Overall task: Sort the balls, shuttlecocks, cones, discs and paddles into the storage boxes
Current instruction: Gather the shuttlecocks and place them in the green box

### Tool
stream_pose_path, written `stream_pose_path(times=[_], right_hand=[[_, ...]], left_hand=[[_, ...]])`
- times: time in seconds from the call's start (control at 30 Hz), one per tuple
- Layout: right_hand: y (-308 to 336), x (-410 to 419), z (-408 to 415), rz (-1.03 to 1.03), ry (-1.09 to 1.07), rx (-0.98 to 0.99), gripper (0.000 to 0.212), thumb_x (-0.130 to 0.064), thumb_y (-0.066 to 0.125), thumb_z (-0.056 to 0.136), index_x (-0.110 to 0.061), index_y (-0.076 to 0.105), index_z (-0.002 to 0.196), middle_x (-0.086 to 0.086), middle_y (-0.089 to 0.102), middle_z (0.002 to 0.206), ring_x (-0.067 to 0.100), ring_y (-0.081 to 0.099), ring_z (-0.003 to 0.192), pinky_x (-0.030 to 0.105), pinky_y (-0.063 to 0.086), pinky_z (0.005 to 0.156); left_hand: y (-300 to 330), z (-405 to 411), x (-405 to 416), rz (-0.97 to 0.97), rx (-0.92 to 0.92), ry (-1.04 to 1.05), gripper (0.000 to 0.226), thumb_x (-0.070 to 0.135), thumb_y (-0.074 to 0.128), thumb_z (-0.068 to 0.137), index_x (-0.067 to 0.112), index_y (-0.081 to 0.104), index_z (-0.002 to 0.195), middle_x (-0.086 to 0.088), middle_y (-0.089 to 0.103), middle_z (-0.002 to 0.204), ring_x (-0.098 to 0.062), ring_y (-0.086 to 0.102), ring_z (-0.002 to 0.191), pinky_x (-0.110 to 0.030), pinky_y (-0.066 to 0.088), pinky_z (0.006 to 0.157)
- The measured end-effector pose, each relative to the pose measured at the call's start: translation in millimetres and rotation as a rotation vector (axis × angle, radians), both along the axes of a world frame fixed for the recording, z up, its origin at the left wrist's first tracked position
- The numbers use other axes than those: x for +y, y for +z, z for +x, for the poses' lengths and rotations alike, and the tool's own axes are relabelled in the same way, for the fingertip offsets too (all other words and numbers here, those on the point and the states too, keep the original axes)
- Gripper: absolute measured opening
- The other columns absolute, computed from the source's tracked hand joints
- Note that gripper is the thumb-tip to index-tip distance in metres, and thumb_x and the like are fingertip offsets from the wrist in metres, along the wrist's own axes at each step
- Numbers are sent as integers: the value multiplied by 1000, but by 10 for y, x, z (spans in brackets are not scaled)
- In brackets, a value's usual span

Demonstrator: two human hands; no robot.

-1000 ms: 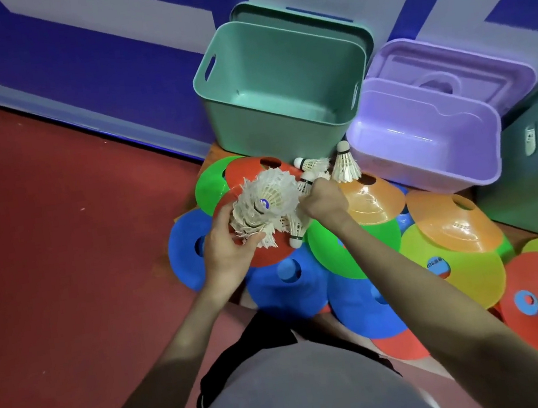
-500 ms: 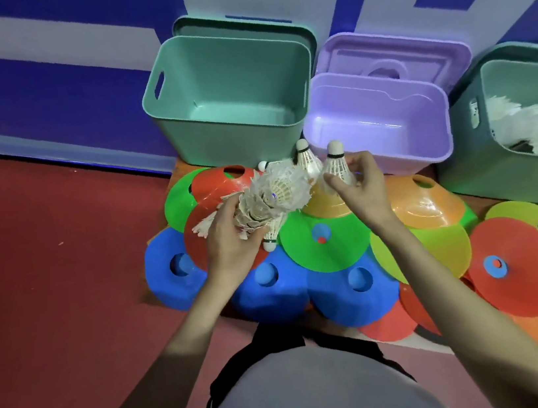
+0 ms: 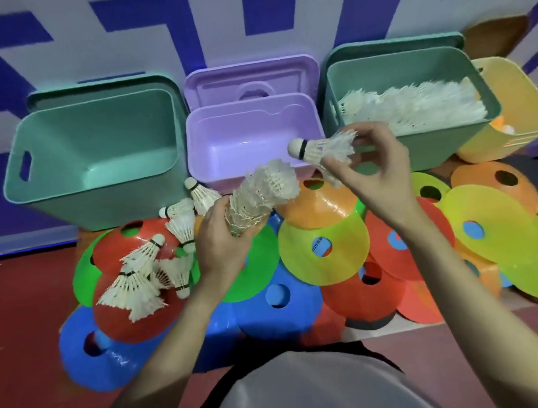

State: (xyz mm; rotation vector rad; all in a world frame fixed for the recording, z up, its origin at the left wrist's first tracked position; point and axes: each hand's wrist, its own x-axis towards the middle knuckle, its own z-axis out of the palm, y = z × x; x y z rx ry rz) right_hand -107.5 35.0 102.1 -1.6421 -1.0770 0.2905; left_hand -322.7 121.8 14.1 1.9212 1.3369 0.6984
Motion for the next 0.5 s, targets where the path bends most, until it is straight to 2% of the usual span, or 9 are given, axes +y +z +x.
stream_pose_path(times=[0.07,0.17,0.27,0.33,0.4,0.5], right_hand=[[-17,-66,183,-53,57,-122,40,-19,78,74,-10,63,110,6,57,105,8,55,89,16,45,74],[-65,-140,474,-123,140,-150,48,-26,77,75,-12,63,118,5,56,111,10,54,95,13,41,78],[-152,-168,680,-148,152,-135,59,-32,74,75,-12,53,126,1,57,116,11,53,102,16,41,86],[-183,-189,866,-109,103,-35,55,-26,77,77,-14,46,121,1,57,117,11,56,104,20,46,87],[-220,-194,1068,-68,41,-1,43,-25,75,80,-17,45,111,1,57,117,7,57,102,27,50,85],[-307,-177,1397,-52,10,-42,32,-30,63,88,-5,54,106,6,54,125,5,53,110,27,47,92]], left_hand=[[8,211,-17,13,25,-29,52,25,82,71,15,58,117,0,67,105,-21,62,95,-32,46,74],[44,570,-35,40,77,-79,55,21,83,69,12,60,118,-5,68,107,-26,62,100,-36,48,79],[177,881,7,75,124,-153,63,18,84,66,13,60,124,-7,66,112,-28,61,103,-38,49,85],[312,1133,42,92,123,-185,62,19,82,66,13,60,125,-9,65,111,-29,60,103,-41,49,87],[435,1371,96,128,112,-197,61,30,75,66,14,61,123,-9,65,109,-30,59,103,-42,48,85],[552,1728,201,200,117,-229,60,36,67,64,18,63,122,-7,65,109,-29,58,102,-38,47,84]])
